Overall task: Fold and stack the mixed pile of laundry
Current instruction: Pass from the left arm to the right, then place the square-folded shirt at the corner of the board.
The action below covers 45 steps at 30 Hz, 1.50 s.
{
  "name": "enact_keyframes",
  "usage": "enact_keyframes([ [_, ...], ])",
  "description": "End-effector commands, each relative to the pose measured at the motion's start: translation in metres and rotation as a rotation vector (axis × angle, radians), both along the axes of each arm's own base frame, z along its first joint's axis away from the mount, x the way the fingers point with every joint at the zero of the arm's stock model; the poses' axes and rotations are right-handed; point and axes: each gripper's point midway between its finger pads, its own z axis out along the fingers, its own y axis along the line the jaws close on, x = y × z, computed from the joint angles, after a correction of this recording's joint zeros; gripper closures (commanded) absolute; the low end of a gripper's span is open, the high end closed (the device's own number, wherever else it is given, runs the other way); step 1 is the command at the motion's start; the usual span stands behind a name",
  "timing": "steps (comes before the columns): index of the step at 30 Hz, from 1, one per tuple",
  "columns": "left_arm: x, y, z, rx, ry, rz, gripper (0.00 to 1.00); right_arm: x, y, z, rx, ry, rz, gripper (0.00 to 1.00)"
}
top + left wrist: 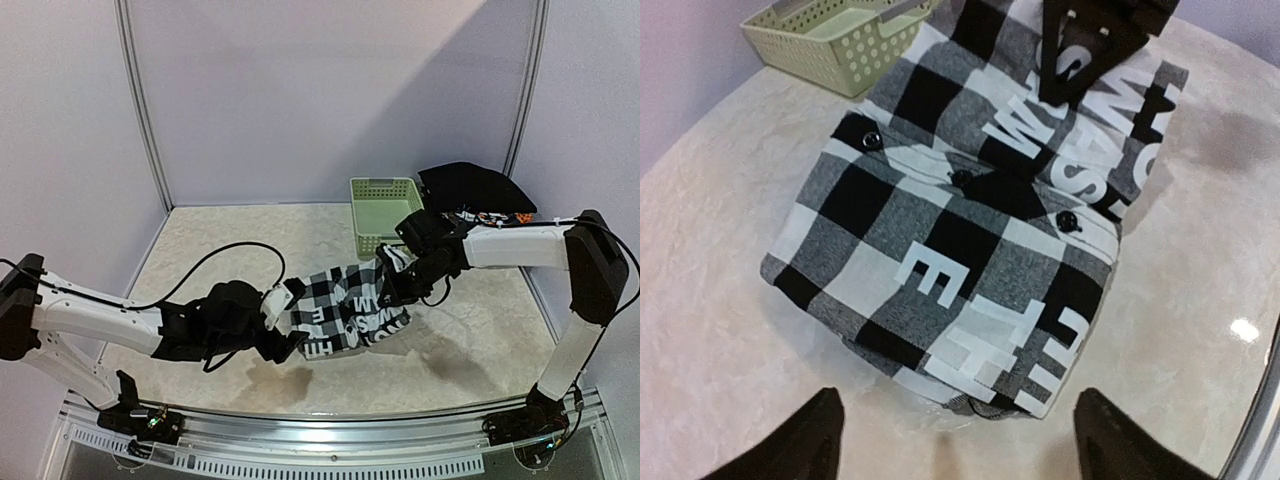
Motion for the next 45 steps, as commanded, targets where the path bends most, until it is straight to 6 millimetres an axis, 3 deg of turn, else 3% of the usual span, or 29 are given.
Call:
enact_keyframes([
  [1, 0.002, -0.017, -0.008, -0.075, 0.056, -0.043, 0.32, 0.006, -0.015, 0.023, -0.102, -0.075, 0.071, 1.00],
  [5, 0.003, -0.036, -0.016, -0.093, 0.095, -0.085, 0.57, 0.008, -0.012, 0.019, -0.117, -0.056, 0.084, 1.00],
  [8, 0.000, -0.041, -0.033, -0.059, 0.138, -0.103, 0.67, 0.010, -0.011, 0.017, -0.128, -0.047, 0.087, 1.00],
  [12, -0.007, -0.040, -0.056, -0.039, 0.185, -0.124, 0.69, 0.013, -0.011, 0.021, -0.136, -0.047, 0.094, 1.00],
  [20, 0.001, -0.030, -0.101, 0.052, 0.211, -0.062, 0.70, 0.024, -0.013, 0.040, -0.136, -0.071, 0.092, 1.00],
  [25, 0.002, -0.023, -0.106, 0.071, 0.211, -0.036, 0.71, 0.026, -0.014, 0.052, -0.136, -0.088, 0.091, 1.00],
  [30, -0.002, -0.022, -0.090, 0.031, 0.210, -0.048, 0.71, 0.029, -0.012, 0.058, -0.126, -0.103, 0.095, 1.00],
  [34, -0.002, -0.014, -0.070, 0.005, 0.181, -0.030, 0.62, 0.030, -0.005, 0.070, -0.089, -0.118, 0.119, 1.00],
  [45, -0.006, -0.002, -0.051, -0.031, 0.147, -0.013, 0.07, 0.046, 0.000, 0.128, -0.088, -0.214, 0.151, 1.00],
])
